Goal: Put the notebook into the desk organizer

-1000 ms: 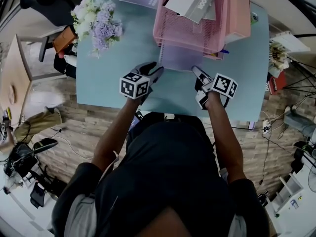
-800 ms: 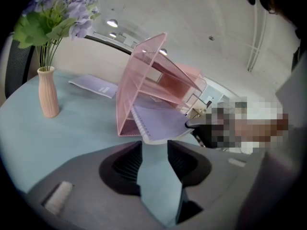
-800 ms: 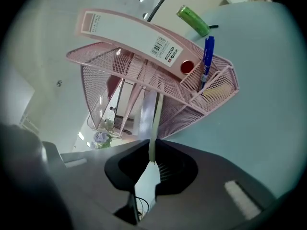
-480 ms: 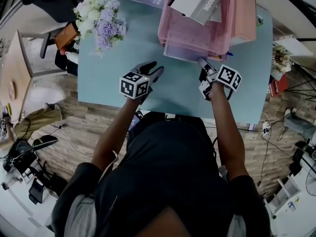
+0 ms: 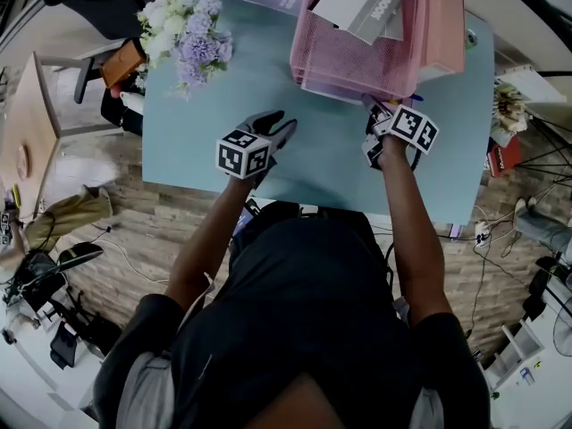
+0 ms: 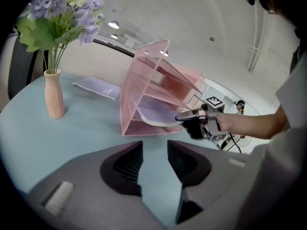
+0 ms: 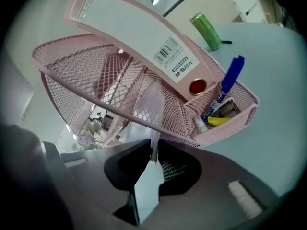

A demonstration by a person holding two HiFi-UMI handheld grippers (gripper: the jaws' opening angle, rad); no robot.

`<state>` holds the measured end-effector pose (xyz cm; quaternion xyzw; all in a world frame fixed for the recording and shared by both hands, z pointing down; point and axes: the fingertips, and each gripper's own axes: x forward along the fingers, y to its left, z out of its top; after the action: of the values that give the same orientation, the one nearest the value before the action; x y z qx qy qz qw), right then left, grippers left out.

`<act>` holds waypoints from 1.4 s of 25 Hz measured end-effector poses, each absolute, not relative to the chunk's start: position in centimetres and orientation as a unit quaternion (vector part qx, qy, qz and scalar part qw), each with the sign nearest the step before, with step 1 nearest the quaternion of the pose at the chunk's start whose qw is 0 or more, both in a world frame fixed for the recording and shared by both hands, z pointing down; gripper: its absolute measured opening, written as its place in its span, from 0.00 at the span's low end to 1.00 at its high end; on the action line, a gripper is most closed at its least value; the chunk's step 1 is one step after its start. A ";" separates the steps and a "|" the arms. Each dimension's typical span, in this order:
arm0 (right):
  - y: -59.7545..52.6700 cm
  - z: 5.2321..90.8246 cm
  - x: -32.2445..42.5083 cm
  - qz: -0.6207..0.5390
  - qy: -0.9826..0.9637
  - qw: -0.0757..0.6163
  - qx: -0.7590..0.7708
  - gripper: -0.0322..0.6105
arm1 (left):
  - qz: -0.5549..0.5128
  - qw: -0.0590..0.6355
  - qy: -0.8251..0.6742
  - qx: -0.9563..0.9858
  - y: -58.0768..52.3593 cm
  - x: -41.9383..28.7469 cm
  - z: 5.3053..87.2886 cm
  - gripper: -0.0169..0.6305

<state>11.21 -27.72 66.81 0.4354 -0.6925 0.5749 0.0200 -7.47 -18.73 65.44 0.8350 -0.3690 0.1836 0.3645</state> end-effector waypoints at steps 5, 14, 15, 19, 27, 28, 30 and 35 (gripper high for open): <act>-27.4 66.9 11.2 0.516 -0.714 0.095 0.464 0.20 | 0.179 0.360 -0.371 0.837 -18.2 -7.8 64.8 0.32; -26.3 65.7 11.6 0.415 -0.733 0.162 0.514 0.42 | 0.166 0.344 -0.380 0.842 -17.0 -8.9 62.9 0.32; -26.2 65.4 11.9 0.407 -0.734 0.164 0.519 0.42 | 0.165 0.342 -0.381 0.843 -16.9 -9.1 62.7 0.32; -25.7 63.6 12.4 0.380 -0.741 0.164 0.529 0.42 | 0.162 0.333 -0.383 0.847 -15.9 -9.8 61.7 0.32; -23.2 58.4 11.6 0.356 -0.772 0.125 0.511 0.41 | 0.145 0.305 -0.379 0.861 -14.2 -11.5 57.5 0.32; -22.7 57.4 11.4 0.352 -0.778 0.117 0.507 0.41 | 0.141 0.301 -0.378 0.864 -14.1 -11.7 56.8 0.32; -21.8 55.3 10.9 0.347 -0.790 0.099 0.495 0.41 | 0.137 0.290 -0.376 0.869 -13.8 -12.2 55.5 0.32; -19.5 49.2 9.0 0.307 -0.834 0.050 0.455 0.33 | 0.133 0.259 -0.375 0.880 -13.3 -13.4 52.9 0.32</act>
<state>8.97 -19.46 49.20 0.4555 -0.8340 0.3074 0.0498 -13.43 -13.26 52.90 0.8802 -0.3747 0.1326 0.2595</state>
